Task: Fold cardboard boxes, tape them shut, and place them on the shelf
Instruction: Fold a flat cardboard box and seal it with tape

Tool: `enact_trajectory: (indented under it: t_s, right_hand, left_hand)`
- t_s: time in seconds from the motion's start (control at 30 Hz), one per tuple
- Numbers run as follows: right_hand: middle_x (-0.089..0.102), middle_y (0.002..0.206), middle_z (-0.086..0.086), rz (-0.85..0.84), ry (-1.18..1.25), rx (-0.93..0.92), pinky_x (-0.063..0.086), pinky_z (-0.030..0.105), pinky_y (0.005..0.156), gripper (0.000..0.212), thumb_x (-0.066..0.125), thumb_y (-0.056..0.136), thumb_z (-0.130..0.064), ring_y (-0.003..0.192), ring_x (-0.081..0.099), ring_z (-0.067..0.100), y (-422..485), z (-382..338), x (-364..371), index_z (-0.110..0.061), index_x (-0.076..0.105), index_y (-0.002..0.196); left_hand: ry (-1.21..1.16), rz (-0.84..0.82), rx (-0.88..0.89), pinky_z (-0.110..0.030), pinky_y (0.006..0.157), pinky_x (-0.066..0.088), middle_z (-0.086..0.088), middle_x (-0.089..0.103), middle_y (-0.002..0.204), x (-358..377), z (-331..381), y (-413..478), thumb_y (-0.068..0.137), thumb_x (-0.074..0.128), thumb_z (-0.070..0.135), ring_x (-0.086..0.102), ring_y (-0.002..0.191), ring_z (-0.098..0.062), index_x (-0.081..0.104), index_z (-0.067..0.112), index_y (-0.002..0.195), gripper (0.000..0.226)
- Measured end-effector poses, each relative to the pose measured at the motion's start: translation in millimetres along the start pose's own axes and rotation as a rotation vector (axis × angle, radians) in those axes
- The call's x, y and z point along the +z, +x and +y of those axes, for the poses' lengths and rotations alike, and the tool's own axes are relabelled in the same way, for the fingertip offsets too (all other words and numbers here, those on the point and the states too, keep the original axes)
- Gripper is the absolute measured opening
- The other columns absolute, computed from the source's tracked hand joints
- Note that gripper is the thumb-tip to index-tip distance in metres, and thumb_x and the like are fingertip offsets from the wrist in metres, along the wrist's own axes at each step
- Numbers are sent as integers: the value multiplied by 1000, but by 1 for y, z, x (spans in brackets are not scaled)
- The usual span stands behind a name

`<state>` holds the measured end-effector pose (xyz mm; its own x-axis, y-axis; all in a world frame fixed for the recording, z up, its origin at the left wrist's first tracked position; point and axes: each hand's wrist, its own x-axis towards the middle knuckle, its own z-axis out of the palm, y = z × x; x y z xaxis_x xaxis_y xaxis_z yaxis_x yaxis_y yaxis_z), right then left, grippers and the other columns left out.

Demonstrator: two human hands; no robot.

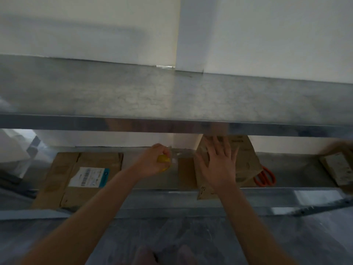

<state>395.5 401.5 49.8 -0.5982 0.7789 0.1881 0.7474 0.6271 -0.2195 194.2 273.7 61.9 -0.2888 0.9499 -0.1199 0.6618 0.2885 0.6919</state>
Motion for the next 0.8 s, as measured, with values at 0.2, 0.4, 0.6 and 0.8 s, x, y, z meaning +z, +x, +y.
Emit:
enact_trajectory:
  t_s: [0.2,0.4,0.6,0.8]
  right_hand:
    - [61,125,1,-24,230,-212,52,37,95,40,45,93,-44,124,48,21,-35,-31,-13,-22,62,122]
    - [59,131,-2,-468,550,-71,43,18,93,47,62,92,-45,118,55,14,-48,-58,14,-22,55,133]
    - [70,97,-7,-424,727,61,41,7,69,17,70,89,-33,87,62,6,-45,-71,29,-19,71,99]
    - [68,85,-6,-296,709,32,44,17,70,6,71,88,-19,76,59,5,-52,-95,44,-14,69,90]
  left_hand:
    - [164,85,7,-27,85,43,7,50,110,7,15,-32,85,69,30,52,96,-12,59,21,107,26]
    - [205,99,36,-29,91,40,10,50,107,22,4,-64,77,43,62,51,98,-9,60,24,108,52]
    - [104,35,67,-20,98,34,3,49,123,25,-16,-81,87,61,23,46,113,-7,56,17,125,39]
    - [60,76,-46,-17,81,41,9,57,118,14,-48,-80,77,76,32,55,100,-5,45,32,130,61]
